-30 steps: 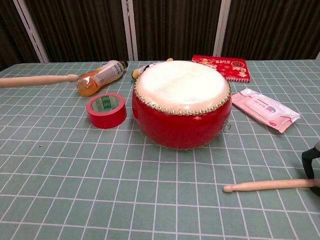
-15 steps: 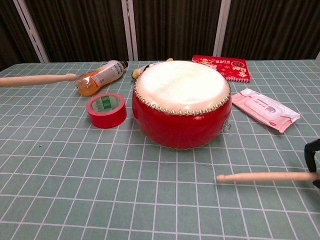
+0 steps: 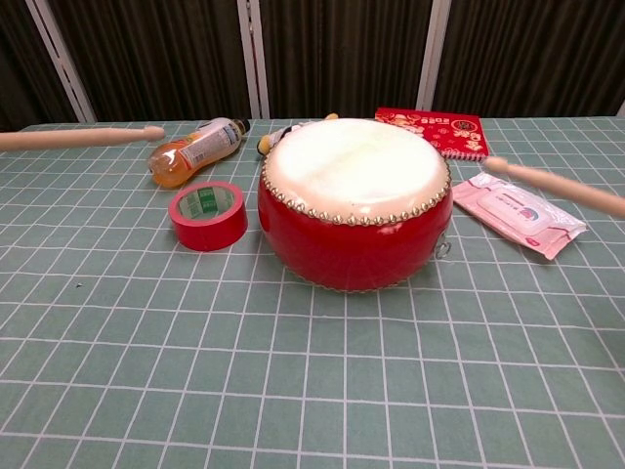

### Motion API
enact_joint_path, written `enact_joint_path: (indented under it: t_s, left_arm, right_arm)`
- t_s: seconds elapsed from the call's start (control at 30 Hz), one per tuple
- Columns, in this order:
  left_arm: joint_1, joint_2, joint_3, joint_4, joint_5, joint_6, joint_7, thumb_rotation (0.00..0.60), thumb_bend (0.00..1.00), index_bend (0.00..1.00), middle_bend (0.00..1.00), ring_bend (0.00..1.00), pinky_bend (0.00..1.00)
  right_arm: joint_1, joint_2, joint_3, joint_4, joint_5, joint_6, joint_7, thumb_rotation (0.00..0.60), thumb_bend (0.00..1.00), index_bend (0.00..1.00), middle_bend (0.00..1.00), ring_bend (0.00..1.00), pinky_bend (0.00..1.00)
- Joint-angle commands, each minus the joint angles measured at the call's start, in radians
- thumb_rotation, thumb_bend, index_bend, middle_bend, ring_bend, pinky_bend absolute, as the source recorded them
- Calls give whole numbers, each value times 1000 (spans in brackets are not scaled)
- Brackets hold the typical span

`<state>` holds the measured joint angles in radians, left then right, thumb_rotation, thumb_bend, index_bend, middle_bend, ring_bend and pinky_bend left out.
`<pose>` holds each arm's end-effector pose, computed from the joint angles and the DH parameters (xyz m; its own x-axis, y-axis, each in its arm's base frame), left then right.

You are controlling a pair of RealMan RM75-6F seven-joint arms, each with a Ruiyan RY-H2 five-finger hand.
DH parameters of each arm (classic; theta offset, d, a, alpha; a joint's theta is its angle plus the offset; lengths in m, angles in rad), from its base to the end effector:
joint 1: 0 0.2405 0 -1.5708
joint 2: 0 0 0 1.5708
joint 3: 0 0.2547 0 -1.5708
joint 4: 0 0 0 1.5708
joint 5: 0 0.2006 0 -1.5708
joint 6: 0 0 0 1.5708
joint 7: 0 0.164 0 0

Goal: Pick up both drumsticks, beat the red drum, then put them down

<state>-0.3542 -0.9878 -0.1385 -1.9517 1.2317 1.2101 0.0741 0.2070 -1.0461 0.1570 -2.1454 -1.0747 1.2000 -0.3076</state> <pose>-0.2213 0.2728 0.1565 0.2353 0.1646 0.9579 0.9712 -0.0774 -0.2253 -0.2267 -0.2245 0.1257 0.1509 -0.2923 0.9443 -0.9745 0.1163 0.1917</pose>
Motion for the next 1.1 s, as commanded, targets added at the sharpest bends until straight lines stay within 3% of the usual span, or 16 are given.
enact_joint_path:
  t_s: [0.03, 0.2, 0.43, 0.83, 0.97, 1.1]
  left_arm:
    - [-40, -4, -37, -8, -40, -28, 26, 600, 613, 776, 1000, 1000, 1000]
    - [-130, -17, -117, -31, -126, -60, 104, 600, 614, 779, 1000, 1000, 1000]
    - [-287, -58, -216, -37, -307, -117, 237, 600, 619, 781, 1000, 1000, 1000]
    - [-541, -161, -330, 58, -551, -141, 400, 600, 620, 790, 1000, 1000, 1000]
    - [-595, -191, -330, 87, -596, -148, 429, 600, 620, 791, 1000, 1000, 1000]
    - [-648, -252, -283, 160, -648, -175, 476, 600, 620, 791, 1000, 1000, 1000]
  right_arm:
    - [3, 51, 31, -47, 33, 1, 37, 600, 857, 1000, 1000, 1000, 1000]
    - [24, 74, 56, -72, 67, 6, 65, 600, 857, 1000, 1000, 1000, 1000]
    - [39, 81, 36, -54, 70, -7, 73, 600, 858, 1000, 1000, 1000, 1000]
    - [56, 89, 27, -32, 83, -10, 109, 600, 857, 1000, 1000, 1000, 1000]
    - [63, 91, 25, -19, 93, -20, 125, 600, 858, 1000, 1000, 1000, 1000]
    - [71, 92, 23, -6, 107, -31, 139, 600, 857, 1000, 1000, 1000, 1000]
